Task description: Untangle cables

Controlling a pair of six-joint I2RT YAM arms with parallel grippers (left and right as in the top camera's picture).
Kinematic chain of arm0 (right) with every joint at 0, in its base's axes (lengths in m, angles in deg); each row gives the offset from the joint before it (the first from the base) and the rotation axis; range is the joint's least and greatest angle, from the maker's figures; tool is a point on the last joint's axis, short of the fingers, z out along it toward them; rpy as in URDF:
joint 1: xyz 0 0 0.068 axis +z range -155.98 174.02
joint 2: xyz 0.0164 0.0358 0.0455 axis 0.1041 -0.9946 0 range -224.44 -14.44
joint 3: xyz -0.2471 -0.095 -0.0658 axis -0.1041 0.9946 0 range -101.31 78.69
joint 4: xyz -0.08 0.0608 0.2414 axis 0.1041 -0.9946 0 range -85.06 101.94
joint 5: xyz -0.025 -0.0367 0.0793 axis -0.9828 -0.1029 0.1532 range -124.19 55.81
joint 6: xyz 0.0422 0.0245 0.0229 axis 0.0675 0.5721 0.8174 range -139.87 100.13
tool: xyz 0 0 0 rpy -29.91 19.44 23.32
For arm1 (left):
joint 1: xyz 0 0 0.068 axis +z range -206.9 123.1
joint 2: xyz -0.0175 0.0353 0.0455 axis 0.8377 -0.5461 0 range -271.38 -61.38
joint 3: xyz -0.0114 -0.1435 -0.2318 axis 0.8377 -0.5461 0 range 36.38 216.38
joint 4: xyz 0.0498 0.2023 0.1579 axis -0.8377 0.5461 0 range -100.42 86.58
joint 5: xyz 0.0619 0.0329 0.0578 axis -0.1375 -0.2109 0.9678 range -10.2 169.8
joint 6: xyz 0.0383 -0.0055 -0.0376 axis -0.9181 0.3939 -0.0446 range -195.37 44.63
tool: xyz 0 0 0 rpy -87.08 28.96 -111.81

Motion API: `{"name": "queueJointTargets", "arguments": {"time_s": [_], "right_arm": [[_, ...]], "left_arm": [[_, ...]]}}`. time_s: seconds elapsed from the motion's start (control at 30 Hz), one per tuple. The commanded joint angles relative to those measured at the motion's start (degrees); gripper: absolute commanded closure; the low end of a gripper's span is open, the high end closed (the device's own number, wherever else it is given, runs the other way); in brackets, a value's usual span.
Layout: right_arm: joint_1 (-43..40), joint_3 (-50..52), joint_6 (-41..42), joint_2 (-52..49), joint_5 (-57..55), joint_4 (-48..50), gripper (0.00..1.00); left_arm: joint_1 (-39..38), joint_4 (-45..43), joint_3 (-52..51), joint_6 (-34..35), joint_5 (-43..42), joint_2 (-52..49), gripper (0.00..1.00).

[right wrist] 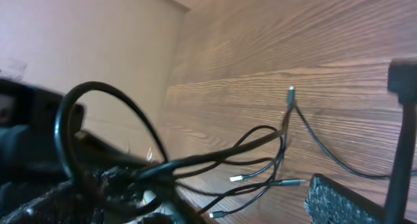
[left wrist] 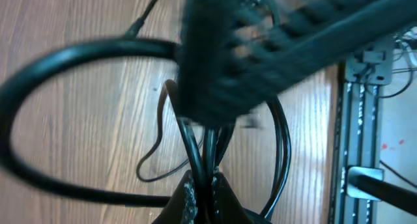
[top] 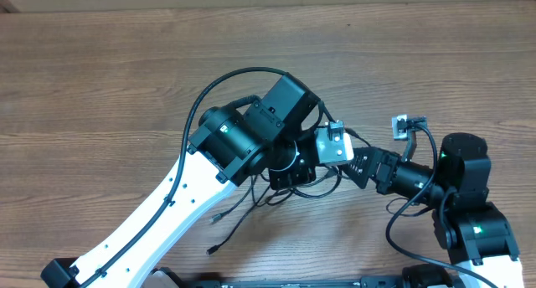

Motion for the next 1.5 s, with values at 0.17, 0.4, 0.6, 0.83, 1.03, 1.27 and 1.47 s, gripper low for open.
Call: {"name": "queueJointTargets", "arguments": {"time_s": [0.17, 0.4, 0.6, 0.83, 1.03, 1.27, 1.47], "right_arm": [[0.5, -0.72, -0.37, -8.92, -6.71, -3.04, 0.01], [0.55, -0.72, -0.44, -14.91, -9.01, -6.03, 0.01], [0.55, -0.72, -0.68, -15.58, -11.56, -10.16, 0.01], [0.52, -0.72, -0.42, -15.58, -17.62, -15.15, 0.0], [0.52, -0.72, -0.2, -15.58, -17.62, -15.28, 0.0], [0.55, -0.72, -0.22, -15.58, -17.68, -16.59, 0.0], [0.52, -0.72, -0.22, -15.58, -17.64, -17.25, 0.0]], "left_arm": [[-0.37, -0.35, 1.46, 0.76, -5.07, 0.28, 0.96], [-0.37, -2.12, 3.02, 2.34, -0.98, 2.82, 0.96], [-0.37, -8.41, 3.02, 6.25, 4.9, 6.32, 0.96], [-0.33, -11.93, 3.04, 11.41, 14.05, 10.58, 0.96], [-0.33, -12.11, 3.02, 18.32, 22.21, 13.51, 0.96], [-0.31, -14.21, 3.02, 25.68, 28.7, 17.18, 0.97], [-0.31, -14.62, 3.02, 28.11, 31.17, 19.17, 0.96]]}}
